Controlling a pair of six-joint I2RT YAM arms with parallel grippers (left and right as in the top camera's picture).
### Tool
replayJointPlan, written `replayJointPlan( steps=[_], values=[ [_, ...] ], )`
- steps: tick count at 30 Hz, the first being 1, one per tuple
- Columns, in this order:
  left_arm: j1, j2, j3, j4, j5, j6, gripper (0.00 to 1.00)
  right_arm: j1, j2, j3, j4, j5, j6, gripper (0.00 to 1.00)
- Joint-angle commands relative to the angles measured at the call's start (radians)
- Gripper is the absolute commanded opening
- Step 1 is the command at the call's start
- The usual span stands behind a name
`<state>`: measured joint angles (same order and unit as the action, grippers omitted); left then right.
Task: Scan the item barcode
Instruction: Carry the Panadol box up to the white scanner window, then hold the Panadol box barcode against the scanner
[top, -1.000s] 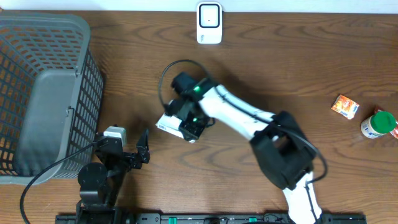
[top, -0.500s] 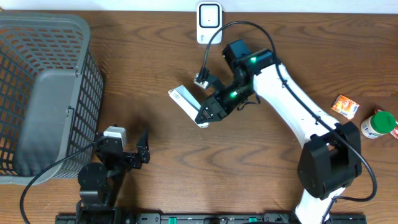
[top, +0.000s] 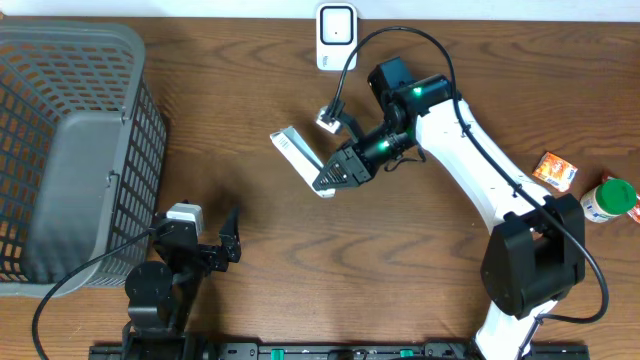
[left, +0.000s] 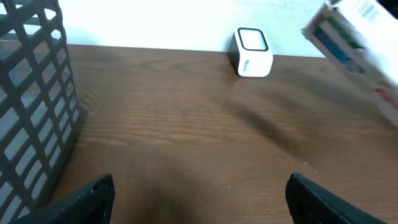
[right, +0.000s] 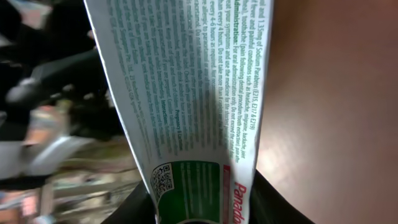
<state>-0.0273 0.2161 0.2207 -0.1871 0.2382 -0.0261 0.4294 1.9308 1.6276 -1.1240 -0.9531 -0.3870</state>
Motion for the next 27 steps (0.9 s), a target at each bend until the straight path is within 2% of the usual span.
replayJointPlan(
  steps=[1,5,10,14,22,27],
  values=[
    [0.003,-0.003,-0.001,0.0,0.012,-0.002,0.87,-0.004,-0.002,0.003,0.088,0.15,0.004,0.31],
    [0.003,-0.003,-0.001,0.0,0.012,-0.002,0.87,-0.003,0.0,0.003,0.251,0.383,0.095,0.29],
    [0.003,-0.003,-0.001,0.0,0.012,-0.002,0.87,-0.014,0.002,0.003,0.364,0.472,0.095,0.34],
    [0.003,-0.003,-0.001,0.0,0.012,-0.002,0.87,-0.031,0.011,0.003,0.459,0.582,0.092,0.33],
    [0.003,-0.003,-0.001,0.0,0.012,-0.002,0.87,-0.096,0.121,0.021,0.637,0.629,0.08,0.32],
    [0.003,-0.003,-0.001,0.0,0.012,-0.002,0.87,-0.128,0.282,0.202,0.644,0.695,0.063,0.27]
  ],
)
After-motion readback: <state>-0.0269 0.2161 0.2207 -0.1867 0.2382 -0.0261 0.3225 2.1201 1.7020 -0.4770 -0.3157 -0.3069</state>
